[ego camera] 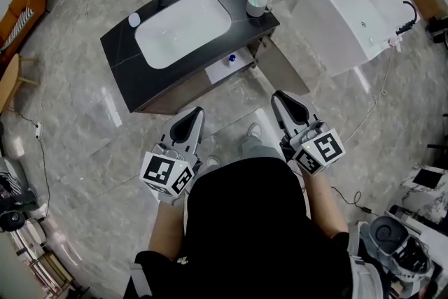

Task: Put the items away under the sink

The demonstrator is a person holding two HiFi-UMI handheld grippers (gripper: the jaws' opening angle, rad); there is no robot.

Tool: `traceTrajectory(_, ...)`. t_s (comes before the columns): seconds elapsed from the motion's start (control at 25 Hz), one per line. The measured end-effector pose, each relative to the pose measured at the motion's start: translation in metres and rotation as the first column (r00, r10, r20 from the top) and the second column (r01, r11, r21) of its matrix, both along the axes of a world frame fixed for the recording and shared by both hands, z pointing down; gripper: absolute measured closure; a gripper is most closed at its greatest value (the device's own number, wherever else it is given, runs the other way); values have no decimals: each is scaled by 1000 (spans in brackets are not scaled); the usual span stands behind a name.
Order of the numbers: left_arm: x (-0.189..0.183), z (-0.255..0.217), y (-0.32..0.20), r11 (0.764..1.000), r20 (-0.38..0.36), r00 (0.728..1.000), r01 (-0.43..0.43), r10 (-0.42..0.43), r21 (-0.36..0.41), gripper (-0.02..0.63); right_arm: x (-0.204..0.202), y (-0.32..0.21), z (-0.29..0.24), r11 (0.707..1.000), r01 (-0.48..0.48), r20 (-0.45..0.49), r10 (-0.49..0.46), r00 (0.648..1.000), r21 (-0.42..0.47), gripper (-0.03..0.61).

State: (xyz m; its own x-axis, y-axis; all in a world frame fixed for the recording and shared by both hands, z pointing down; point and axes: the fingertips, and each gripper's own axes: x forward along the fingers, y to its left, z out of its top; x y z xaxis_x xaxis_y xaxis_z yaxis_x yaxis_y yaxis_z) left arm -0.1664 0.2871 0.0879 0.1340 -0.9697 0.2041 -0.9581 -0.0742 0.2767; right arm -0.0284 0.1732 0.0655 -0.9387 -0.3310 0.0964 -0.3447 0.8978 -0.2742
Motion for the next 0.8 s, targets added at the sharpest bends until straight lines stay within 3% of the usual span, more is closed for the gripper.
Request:
traceTrajectory(0.12,5,2,-31,1000,5,1000,18,-18,-19,591,3,-31,-2,1000,24,32,-24,999,-12,532)
traceTrajectory(0.52,36,6,-116,994,60,996,67,-62,-83,591,54,-119,20,999,37,5,-37,999,-12,531)
traceTrajectory(0.8,47,12,-159,993,74,996,48,-40,-111,591,74,-163,35,1000,-7,10,7,1000,-6,532)
